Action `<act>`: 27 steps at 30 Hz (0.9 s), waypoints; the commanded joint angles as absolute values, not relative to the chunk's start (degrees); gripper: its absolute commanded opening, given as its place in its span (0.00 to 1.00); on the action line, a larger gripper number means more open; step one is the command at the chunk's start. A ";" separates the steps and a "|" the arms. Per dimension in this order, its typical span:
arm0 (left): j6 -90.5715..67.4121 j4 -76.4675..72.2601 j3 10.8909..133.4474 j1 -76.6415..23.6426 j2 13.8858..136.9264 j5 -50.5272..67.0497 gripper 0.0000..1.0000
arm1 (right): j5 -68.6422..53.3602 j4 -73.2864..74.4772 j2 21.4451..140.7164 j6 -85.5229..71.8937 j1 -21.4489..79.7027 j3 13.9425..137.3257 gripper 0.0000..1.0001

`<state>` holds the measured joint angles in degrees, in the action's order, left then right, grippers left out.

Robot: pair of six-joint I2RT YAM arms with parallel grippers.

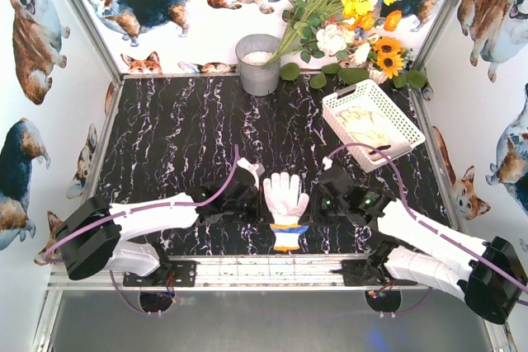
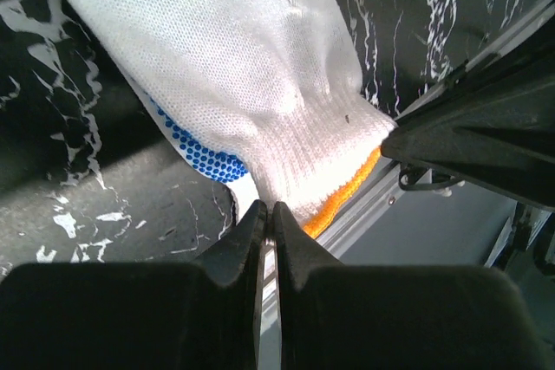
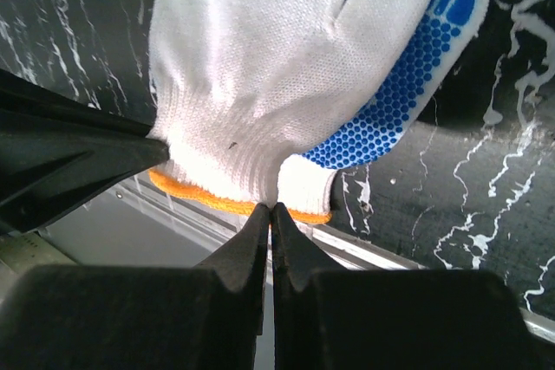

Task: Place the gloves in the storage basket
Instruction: Pair the glove with the glove.

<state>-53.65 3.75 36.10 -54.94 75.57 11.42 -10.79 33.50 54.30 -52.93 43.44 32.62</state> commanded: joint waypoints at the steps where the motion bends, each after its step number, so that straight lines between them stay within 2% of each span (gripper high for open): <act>1: -54.16 6.72 35.99 -56.86 74.88 10.73 0.00 | -8.72 35.06 52.79 -54.76 45.48 31.46 0.00; 12: -54.12 6.95 35.59 -57.57 77.78 14.18 0.00 | -9.40 34.69 54.28 -55.73 47.00 29.00 0.00; 27: -54.49 10.94 37.45 -60.01 74.03 12.46 0.00 | -8.17 42.07 50.17 -55.61 48.11 32.40 0.00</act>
